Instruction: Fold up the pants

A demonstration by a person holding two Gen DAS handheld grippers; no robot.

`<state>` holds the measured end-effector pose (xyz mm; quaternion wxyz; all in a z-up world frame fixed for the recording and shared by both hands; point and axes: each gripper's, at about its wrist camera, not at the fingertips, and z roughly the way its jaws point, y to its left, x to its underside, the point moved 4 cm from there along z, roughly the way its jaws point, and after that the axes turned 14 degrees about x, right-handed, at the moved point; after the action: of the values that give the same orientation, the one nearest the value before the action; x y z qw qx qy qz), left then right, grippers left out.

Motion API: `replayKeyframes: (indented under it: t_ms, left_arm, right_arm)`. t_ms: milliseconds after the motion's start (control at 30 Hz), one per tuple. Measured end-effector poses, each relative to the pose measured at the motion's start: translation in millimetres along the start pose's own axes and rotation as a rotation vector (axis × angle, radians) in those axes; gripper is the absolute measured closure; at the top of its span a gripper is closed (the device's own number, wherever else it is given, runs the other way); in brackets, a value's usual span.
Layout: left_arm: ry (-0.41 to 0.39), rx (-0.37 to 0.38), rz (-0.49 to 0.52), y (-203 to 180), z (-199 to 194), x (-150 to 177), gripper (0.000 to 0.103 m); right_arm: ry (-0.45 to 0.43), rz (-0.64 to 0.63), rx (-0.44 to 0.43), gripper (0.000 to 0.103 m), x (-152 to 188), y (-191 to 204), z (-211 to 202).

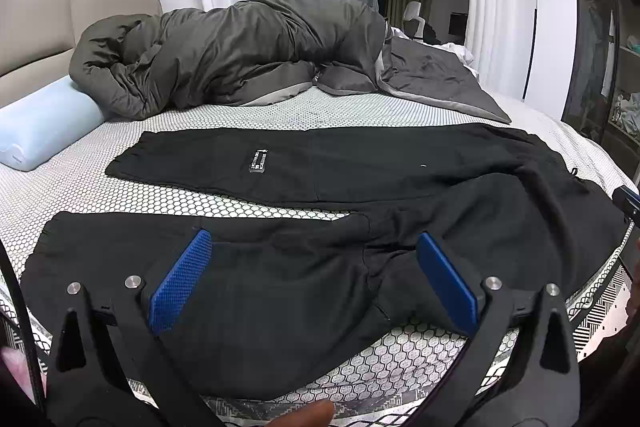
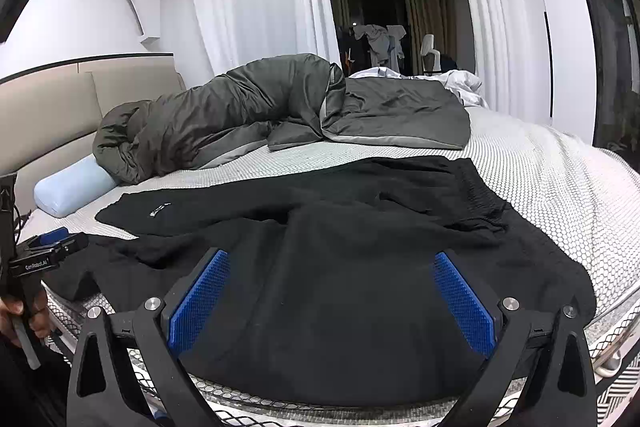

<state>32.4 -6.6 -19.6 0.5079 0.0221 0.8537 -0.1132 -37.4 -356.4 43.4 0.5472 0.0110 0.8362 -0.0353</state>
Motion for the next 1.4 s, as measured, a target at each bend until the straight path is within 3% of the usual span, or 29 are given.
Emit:
replayKeyframes:
  t_ms: [1400]
  left_arm:
    - [0.004, -0.003, 0.008, 1.5, -2.3, -0.3, 0.001]
  right_arm:
    - [0.004, -0.02, 0.0, 0.0, 2.8, 0.0, 1.9]
